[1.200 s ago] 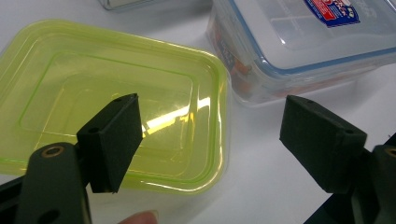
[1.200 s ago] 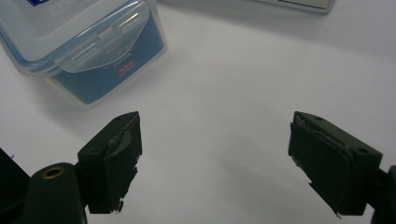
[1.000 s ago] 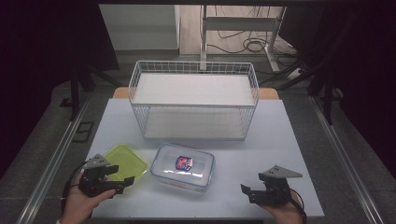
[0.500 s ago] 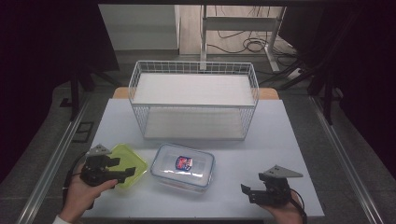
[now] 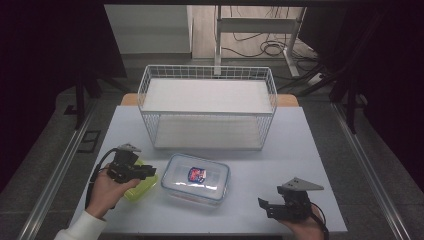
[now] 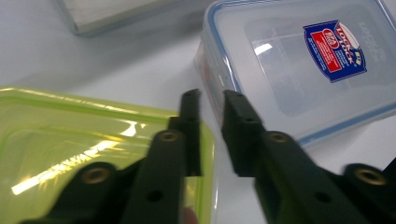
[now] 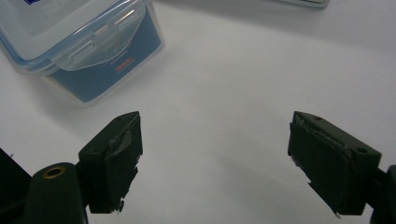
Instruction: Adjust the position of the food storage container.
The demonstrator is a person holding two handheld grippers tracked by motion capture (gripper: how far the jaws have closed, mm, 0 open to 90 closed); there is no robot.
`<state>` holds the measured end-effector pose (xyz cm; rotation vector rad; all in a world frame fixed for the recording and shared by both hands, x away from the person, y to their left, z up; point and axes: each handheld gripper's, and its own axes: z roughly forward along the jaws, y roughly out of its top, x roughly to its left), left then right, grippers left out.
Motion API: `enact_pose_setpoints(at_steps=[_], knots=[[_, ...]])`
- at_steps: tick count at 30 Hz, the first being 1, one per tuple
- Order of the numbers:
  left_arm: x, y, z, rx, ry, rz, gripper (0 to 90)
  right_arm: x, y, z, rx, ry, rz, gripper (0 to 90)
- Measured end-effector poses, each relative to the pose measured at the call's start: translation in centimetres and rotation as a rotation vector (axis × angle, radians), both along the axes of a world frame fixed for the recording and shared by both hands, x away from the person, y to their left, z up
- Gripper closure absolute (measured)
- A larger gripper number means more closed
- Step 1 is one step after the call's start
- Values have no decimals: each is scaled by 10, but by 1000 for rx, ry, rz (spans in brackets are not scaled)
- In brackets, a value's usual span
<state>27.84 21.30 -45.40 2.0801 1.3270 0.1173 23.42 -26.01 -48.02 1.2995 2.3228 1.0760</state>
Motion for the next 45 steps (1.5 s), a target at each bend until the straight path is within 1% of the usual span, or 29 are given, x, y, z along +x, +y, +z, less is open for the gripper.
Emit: enact_pose_setpoints(at_steps=[1, 2, 4, 5, 7, 8, 10, 13, 14, 15, 17, 26, 27, 28, 29, 32, 38, 41, 45], knots=[[2, -1, -1, -1, 9, -5, 808, 0, 0, 0, 0, 0, 0, 178], [7, -5, -3, 10, 28, -14, 852, 0, 0, 0, 0, 4, -1, 178], [8, -6, -5, 16, 33, -15, 865, 0, 1, 0, -3, 5, -1, 178], [11, -9, -7, 22, 45, -11, 867, 0, 1, 0, -4, 3, 1, 179], [13, -12, -9, 24, 52, -15, 874, 0, 1, -1, -6, 1, 5, 178], [14, -14, -11, 17, 56, -15, 877, 0, 1, -1, -7, 2, 5, 178], [13, -18, -13, 24, 62, -29, 881, 0, 1, -1, -8, 0, 2, 181], [11, -23, -15, 35, 67, -44, 889, -1, 1, 2, -7, -26, 0, 192], [11, -23, -15, 35, 67, -44, 891, -2, 1, 2, -6, -30, -1, 193], [12, -25, -16, 44, 72, -42, 894, -2, 1, 3, -3, -33, -1, 193], [12, -25, -17, 43, 75, -41, 894, -2, 1, 3, -2, -33, -1, 193], [10, -25, -17, 46, 63, -38, 900, -1, 1, 2, -4, -25, -2, 193], [9, -26, -17, 61, 56, -45, 900, -1, 1, 2, -4, -20, -4, 193], [9, -26, -17, 61, 56, -45, 900, -1, 1, 2, -4, -20, -4, 193], [8, -28, -16, 72, 52, -52, 900, 0, 1, 1, -5, -17, -2, 193], [5, -33, -15, 51, 55, -73, 900, 0, 1, 1, -7, -14, -1, 193], [3, -41, -14, 53, 52, -95, 900, 0, 1, 0, -8, -12, -2, 193], [2, -45, -14, 42, 55, -100, 900, 0, 1, 0, -9, -12, -2, 193], [-1, -51, -14, 37, 57, -126, 900, 0, 2, 0, -10, -11, -2, 193]])
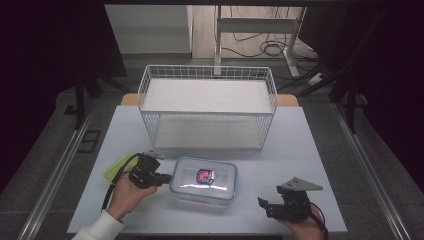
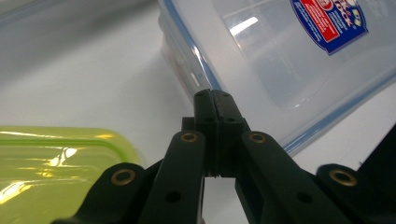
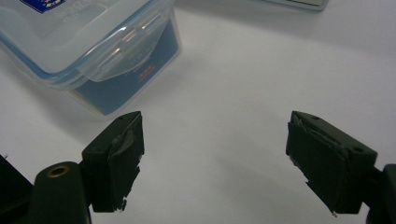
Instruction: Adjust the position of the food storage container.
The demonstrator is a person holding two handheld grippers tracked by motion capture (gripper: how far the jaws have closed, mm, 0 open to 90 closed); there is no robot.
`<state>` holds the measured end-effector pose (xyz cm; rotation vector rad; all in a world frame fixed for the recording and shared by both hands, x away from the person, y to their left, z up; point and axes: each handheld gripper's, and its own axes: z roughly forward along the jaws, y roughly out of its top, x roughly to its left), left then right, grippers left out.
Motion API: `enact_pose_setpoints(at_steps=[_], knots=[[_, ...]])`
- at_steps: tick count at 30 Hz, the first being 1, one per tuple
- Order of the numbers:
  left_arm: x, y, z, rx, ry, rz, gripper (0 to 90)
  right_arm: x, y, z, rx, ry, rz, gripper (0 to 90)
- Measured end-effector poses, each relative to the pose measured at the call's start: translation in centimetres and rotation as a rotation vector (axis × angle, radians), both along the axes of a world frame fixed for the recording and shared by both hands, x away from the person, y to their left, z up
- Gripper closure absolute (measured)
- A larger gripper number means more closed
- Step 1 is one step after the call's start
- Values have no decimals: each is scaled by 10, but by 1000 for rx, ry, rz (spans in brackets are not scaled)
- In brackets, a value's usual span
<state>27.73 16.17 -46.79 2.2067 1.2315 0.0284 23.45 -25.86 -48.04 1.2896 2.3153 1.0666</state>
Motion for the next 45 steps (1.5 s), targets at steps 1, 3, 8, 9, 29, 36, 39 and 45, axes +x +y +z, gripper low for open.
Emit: enact_pose_setpoints(at_steps=[1, 3, 8, 9, 29, 36, 39, 45], knots=[[0, 0, 0, 0, 0, 0, 900, 0, 0, 0, 0, 0, 0, 193], [-2, -5, 0, -8, 2, -18, 900, 0, 0, 0, -2, 0, 0, 193], [-7, -11, -1, -27, 4, -38, 900, 0, 0, -1, -3, 2, -1, 193], [-8, -13, -1, -35, 5, -44, 900, 0, 0, -1, -3, 2, -2, 193], [-14, -24, -4, -96, 20, -80, 900, 1, -1, -2, -5, 3, -7, 193], [-14, -24, -4, -102, 20, -82, 900, 2, -1, -2, -6, 4, -9, 193], [-13, -22, -2, -117, 10, -73, 893, 2, -2, -1, 3, -1, -12, 193], [-19, -5, 14, -211, -85, 41, 708, 1, -3, 10, 68, -7, 1, 188]])
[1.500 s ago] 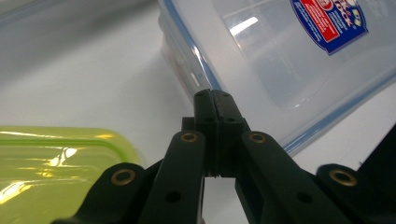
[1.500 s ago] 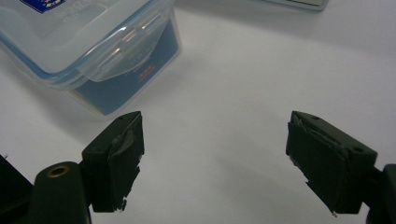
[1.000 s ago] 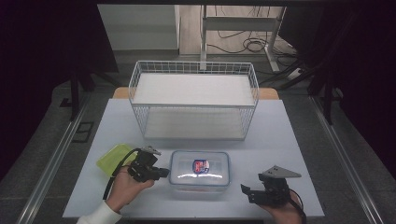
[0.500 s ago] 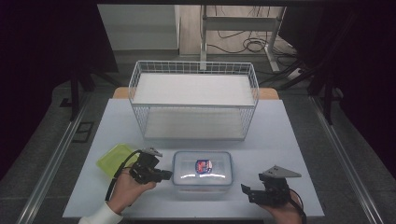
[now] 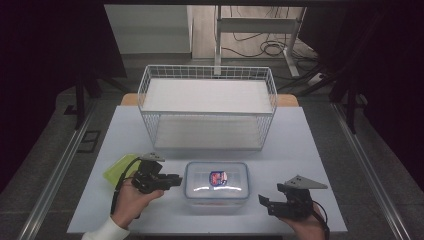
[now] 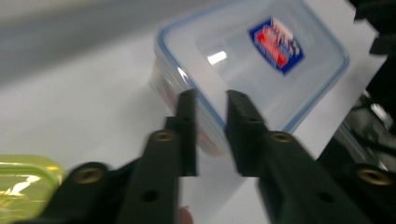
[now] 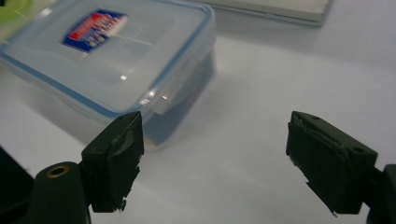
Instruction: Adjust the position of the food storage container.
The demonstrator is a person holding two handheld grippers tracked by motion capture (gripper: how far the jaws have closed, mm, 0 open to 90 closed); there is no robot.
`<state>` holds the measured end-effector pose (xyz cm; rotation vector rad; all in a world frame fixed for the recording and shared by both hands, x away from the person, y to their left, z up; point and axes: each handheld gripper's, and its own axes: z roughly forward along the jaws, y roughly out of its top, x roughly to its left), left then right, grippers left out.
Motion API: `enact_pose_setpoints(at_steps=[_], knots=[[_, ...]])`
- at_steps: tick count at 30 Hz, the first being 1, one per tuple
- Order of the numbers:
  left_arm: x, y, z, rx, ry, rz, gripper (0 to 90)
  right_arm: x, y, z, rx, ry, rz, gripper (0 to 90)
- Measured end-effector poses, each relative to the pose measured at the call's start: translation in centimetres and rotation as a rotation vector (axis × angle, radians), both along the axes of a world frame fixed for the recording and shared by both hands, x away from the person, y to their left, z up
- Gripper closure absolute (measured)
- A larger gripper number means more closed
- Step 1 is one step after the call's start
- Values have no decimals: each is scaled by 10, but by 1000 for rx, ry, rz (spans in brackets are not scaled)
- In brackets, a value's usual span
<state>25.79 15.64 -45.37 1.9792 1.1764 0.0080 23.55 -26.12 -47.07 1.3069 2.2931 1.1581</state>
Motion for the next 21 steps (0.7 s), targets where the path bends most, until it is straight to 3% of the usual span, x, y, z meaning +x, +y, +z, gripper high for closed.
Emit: enact_pose_setpoints(at_steps=[4, 5, 8, 13, 16, 17, 21], knots=[[-5, 0, 3, -48, 14, 19, 422, 1, 1, 4, 54, 8, 22, 185], [-9, -1, 5, -70, 27, 24, 374, 2, 3, 8, 80, 12, 37, 185], [-13, -3, 7, -90, 38, 29, 274, 4, 5, 11, 98, 15, 47, 185], [-23, -3, 16, -114, 36, 47, 231, 9, 14, 21, 123, 37, 89, 185], [-24, -1, 16, -122, 39, 58, 217, 12, 16, 22, 130, 44, 95, 185], [-23, 1, 13, -149, 61, 67, 216, 14, 17, 22, 146, 52, 101, 182], [-21, 2, 8, -147, 76, 70, 207, 18, 17, 23, 174, 56, 96, 182]])
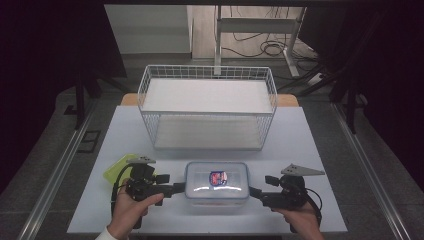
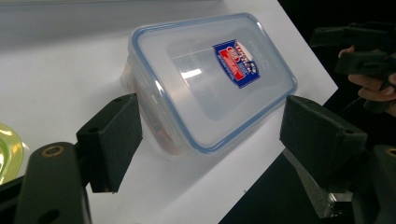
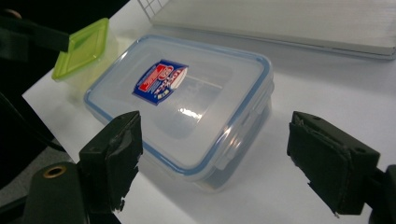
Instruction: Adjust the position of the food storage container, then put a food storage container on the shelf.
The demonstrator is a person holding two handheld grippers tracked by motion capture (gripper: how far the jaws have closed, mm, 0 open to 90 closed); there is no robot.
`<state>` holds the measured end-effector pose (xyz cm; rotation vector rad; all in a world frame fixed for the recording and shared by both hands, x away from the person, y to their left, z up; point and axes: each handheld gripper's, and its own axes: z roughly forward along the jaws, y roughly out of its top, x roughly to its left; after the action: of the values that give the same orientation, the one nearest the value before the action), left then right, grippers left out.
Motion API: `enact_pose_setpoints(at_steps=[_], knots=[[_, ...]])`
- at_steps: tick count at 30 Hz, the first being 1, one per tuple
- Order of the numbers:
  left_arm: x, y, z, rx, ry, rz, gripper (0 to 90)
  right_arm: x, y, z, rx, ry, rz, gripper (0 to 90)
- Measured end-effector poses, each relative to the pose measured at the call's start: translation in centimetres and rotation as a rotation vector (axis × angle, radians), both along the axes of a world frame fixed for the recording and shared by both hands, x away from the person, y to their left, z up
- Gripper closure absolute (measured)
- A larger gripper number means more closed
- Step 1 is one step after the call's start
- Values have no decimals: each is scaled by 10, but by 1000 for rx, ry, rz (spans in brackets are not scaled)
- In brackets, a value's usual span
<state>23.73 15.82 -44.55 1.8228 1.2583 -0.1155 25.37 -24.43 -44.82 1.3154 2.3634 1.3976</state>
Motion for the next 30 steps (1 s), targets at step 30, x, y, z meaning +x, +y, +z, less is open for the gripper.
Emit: enact_pose_setpoints(at_steps=[30], knots=[[25, -18, -31, -105, 94, 20, 158, 18, 1, 0, 46, 51, 3, 186]])
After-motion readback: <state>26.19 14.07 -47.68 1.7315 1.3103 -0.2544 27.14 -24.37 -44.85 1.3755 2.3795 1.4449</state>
